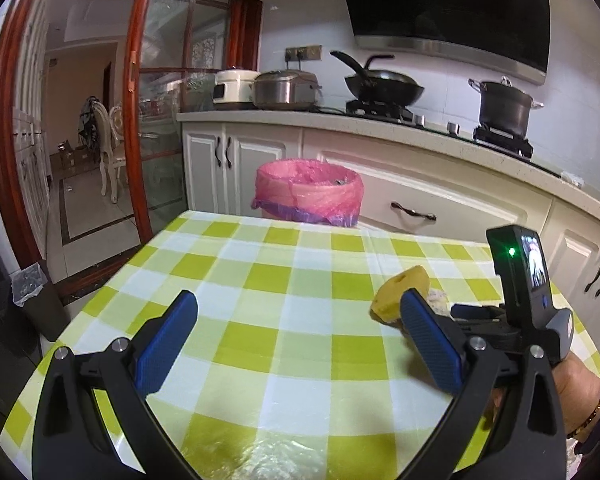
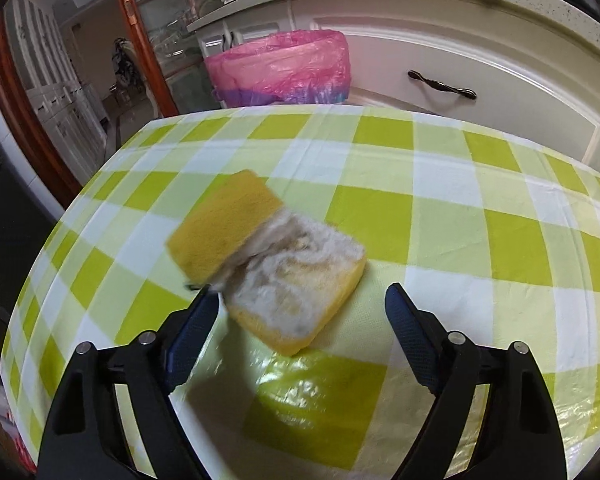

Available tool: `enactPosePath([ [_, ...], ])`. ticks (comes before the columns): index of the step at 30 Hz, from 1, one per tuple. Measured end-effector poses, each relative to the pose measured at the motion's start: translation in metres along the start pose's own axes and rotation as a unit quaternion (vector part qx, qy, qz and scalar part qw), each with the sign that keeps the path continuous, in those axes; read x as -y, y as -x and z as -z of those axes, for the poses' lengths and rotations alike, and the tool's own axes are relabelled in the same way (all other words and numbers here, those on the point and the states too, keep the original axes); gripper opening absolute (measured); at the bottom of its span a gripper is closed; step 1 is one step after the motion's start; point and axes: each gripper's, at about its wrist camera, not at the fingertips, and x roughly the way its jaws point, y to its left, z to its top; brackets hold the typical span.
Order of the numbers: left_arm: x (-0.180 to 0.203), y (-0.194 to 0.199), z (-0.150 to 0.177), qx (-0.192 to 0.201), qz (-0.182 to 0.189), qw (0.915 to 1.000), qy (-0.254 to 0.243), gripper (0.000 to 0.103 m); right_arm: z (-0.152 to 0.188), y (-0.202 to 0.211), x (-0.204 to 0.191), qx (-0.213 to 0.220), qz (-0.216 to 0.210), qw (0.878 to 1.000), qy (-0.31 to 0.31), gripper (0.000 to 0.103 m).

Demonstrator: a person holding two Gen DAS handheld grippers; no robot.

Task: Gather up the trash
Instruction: 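Grasp one fluffy yellow sponge with right tool while left grasps the other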

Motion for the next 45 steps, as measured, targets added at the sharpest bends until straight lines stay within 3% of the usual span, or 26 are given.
enactPosePath([
  [1, 0.003, -0.006, 0.0, -0.005, 0.004, 1.0, -0.003, 0.098, 0.0, 0.0, 0.0, 0.001, -0.001, 1.0, 0.0, 0.076],
  [3, 0.009, -0.017, -0.002, -0.013, 0.008, 0.9999, -0.008, 0.098, 0.001, 0.002, 0.001, 0.002, -0.013, 1.0, 0.005, 0.051],
  [6, 0.018, -0.027, -0.003, -0.016, 0.015, 0.9997, -0.008, 0.098, 0.007, 0.014, 0.005, 0.006, -0.033, 0.999, 0.009, 0.048],
  [15, 0.065, -0.051, 0.002, -0.037, 0.044, 0.9981, -0.023, 0.098, 0.039, 0.071, 0.053, 0.027, -0.049, 0.998, -0.014, 0.048],
  [18, 0.085, -0.053, 0.006, -0.043, 0.063, 0.9967, -0.027, 0.098, 0.057, 0.099, 0.075, 0.046, -0.074, 0.996, -0.036, 0.048],
  [23, 0.126, -0.047, 0.011, -0.042, 0.102, 0.9921, -0.059, 0.098, 0.081, 0.126, 0.087, 0.056, -0.038, 0.998, -0.003, 0.048],
  [27, 0.154, -0.048, 0.022, -0.055, 0.119, 0.9874, -0.089, 0.098, 0.097, 0.141, 0.106, 0.064, -0.035, 0.997, -0.031, 0.048],
  [35, 0.173, -0.053, 0.048, -0.095, 0.145, 0.9819, -0.077, 0.098, 0.117, 0.16, 0.123, 0.08, -0.016, 0.996, -0.045, 0.048],
  [41, 0.202, -0.043, 0.061, -0.102, 0.156, 0.9746, -0.124, 0.098, 0.134, 0.169, 0.138, 0.089, -0.016, 0.993, -0.077, 0.048],
  [45, 0.208, -0.041, 0.065, -0.116, 0.171, 0.9719, -0.113, 0.098, 0.142, 0.177, 0.145, 0.094, -0.018, 0.992, -0.085, 0.048],
])
